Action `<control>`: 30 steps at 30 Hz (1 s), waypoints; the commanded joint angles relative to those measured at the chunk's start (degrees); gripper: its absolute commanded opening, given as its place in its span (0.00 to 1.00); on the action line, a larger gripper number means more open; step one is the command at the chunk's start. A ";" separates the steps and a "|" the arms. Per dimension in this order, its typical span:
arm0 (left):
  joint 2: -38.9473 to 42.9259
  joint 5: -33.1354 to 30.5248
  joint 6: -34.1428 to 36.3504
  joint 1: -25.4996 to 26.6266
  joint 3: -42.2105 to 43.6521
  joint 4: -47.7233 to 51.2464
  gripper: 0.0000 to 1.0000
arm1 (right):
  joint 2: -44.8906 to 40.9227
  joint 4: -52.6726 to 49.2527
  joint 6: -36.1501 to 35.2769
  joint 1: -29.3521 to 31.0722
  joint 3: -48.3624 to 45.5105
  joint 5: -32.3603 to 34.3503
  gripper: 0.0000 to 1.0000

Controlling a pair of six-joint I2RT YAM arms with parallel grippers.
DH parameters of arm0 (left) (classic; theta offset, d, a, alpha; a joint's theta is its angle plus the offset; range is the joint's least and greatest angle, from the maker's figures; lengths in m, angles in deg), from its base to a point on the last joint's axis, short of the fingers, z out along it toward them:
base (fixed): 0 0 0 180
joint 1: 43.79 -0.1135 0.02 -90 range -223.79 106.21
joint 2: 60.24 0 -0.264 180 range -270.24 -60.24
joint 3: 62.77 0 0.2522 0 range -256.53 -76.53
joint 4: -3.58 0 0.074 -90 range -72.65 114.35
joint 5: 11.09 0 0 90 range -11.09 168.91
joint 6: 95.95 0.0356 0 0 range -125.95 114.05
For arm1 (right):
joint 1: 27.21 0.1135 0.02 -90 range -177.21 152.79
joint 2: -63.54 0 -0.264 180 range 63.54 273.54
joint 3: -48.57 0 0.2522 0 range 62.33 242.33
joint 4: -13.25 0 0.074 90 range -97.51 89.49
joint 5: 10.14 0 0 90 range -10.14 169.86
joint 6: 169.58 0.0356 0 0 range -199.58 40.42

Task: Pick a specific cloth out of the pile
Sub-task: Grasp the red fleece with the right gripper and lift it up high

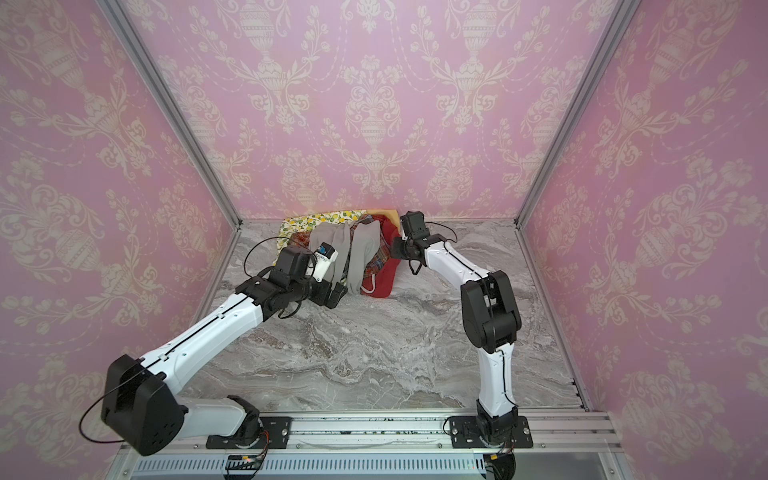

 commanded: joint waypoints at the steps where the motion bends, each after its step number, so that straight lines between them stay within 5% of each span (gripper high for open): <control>1: -0.66 -1.15 -2.66 -2.21 -0.79 0.98 0.99 | -4.09 -0.34 -2.88 1.32 5.06 1.61 0.00; 30: 6.44 -3.68 -7.17 -4.84 -2.80 -4.43 0.99 | 1.09 2.36 -11.27 9.02 43.56 -6.01 0.00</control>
